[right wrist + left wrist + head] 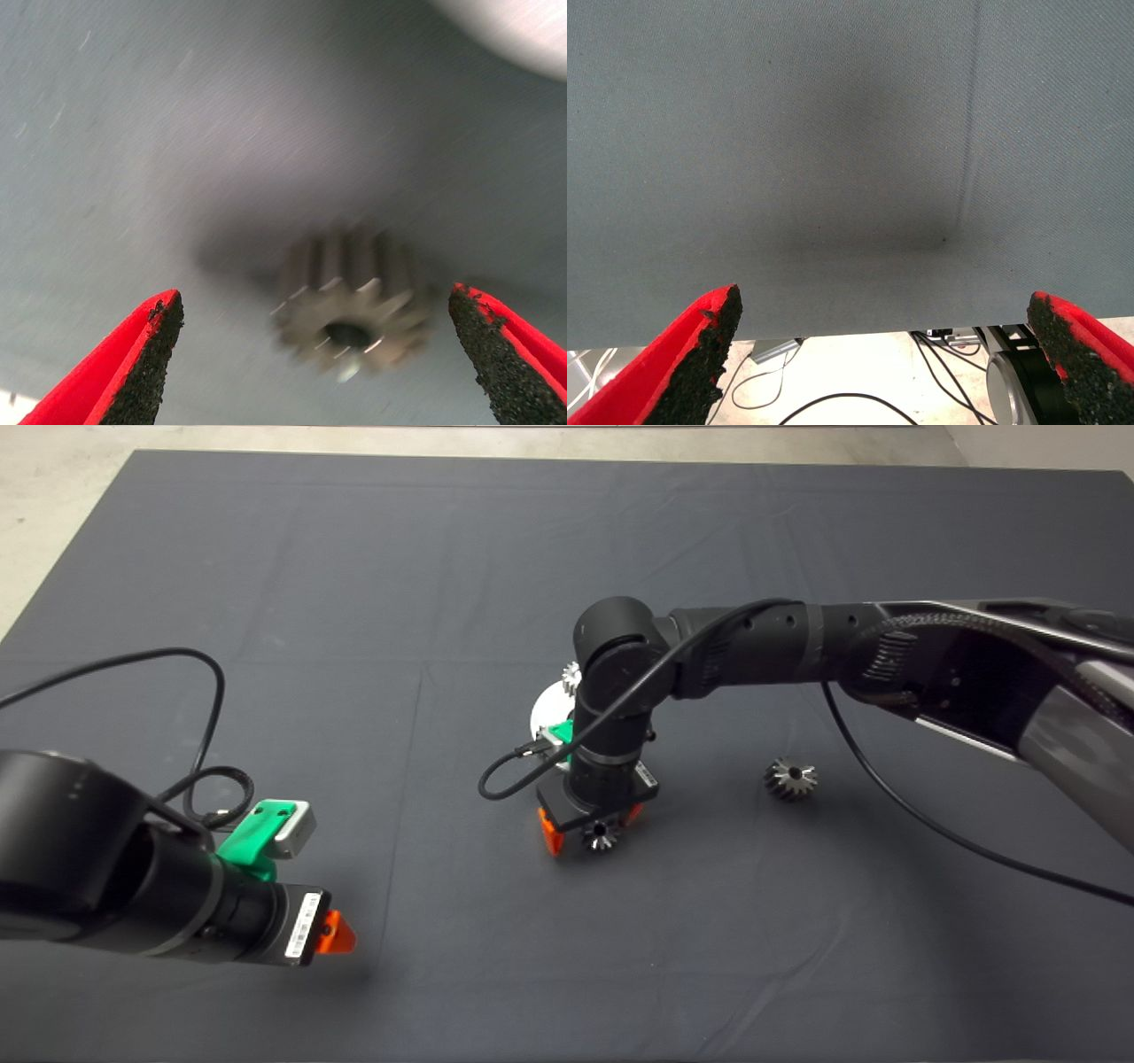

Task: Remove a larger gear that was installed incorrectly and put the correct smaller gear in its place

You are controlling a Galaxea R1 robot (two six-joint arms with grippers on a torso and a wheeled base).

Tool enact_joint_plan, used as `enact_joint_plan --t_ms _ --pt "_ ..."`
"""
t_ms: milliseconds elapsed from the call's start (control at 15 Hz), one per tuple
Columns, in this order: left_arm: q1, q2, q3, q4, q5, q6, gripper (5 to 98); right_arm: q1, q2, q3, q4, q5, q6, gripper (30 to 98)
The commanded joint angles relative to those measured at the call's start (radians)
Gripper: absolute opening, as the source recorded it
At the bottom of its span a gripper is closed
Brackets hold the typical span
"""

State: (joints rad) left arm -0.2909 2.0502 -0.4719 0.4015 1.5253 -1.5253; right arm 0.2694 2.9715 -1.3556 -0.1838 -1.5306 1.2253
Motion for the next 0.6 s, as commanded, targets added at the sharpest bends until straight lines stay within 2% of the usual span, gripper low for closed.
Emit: enact_joint_plan --t_ms 0,533 --pt "-0.001 -0.009 0.007 0.014 0.041 -0.004 83.9 0.016 -0.022 0.109 -0.132 -0.097 0.033 79.0" --pt "-0.001 -0.003 -0.003 0.017 0.039 -0.004 83.9 0.019 -0.01 0.098 -0.128 -0.097 0.034 78.9"
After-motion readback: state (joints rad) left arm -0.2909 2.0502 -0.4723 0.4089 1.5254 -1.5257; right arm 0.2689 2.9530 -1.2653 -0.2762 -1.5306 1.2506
